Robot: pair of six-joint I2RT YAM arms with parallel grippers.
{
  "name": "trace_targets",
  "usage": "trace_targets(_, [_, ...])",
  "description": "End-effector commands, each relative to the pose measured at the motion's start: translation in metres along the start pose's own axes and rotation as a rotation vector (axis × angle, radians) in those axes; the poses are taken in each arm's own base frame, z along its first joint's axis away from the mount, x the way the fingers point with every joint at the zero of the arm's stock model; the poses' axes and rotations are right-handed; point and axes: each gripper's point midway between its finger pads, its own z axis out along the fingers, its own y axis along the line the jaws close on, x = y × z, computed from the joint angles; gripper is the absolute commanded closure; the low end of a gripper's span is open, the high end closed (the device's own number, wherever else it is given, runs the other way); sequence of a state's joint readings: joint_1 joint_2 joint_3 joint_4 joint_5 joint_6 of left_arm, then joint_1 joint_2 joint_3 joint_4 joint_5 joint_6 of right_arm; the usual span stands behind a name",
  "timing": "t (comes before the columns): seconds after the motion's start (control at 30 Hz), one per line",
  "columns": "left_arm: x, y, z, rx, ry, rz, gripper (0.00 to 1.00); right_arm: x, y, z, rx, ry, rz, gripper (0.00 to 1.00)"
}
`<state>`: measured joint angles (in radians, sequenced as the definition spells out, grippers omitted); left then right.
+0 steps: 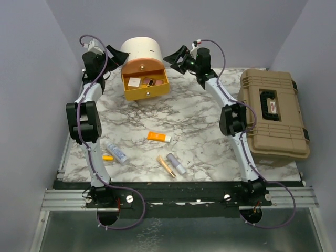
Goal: Organize the makeup
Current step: Move the storage box to the center of the board.
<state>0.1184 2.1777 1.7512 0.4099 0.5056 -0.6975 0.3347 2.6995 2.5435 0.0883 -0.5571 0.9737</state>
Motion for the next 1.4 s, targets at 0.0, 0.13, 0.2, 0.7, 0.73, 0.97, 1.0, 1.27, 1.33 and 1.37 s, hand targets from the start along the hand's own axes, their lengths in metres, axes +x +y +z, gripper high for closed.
trace_targets(0.0, [0.023,-0.018,-0.006,0.162,0.074,0.0,0.04,0.011,0.007,0.005,-0.074,0.04,0.008,0.0])
trace_targets(0.13, [0.045,-0.021,-0.012,0.212,0.148,-0.011,0.04,0.03,0.008,0.008,-0.11,0.095,0.016,0.0])
trace_targets(0.2, [0.058,-0.025,-0.014,0.241,0.189,-0.019,0.05,0.039,0.013,0.009,-0.139,0.122,0.008,0.0])
trace_targets(0.7, [0.09,-0.061,-0.004,0.336,0.298,-0.131,0.08,0.061,0.037,0.004,-0.121,0.195,-0.091,0.0])
trace_targets(0.73, [0.091,-0.063,-0.003,0.338,0.3,-0.138,0.08,0.058,0.036,0.002,-0.098,0.184,-0.084,0.0])
trace_targets(0.97, [0.103,-0.079,0.001,0.339,0.332,-0.214,0.09,0.038,0.048,-0.009,-0.021,0.118,-0.102,0.0])
trace_targets(1.0, [0.104,-0.081,0.0,0.339,0.336,-0.22,0.09,0.035,0.049,-0.012,-0.01,0.111,-0.099,0.0])
trace_targets(1.27, [0.134,-0.104,-0.018,0.321,0.391,-0.251,0.09,0.018,0.055,-0.052,0.07,0.053,-0.115,0.0])
trace_targets(1.33, [0.138,-0.105,-0.023,0.284,0.379,-0.25,0.11,0.021,0.053,-0.063,0.085,0.047,-0.127,0.0])
trace_targets(1.37, [0.138,-0.106,-0.025,0.264,0.364,-0.239,0.12,0.021,0.053,-0.066,0.088,0.052,-0.133,0.0])
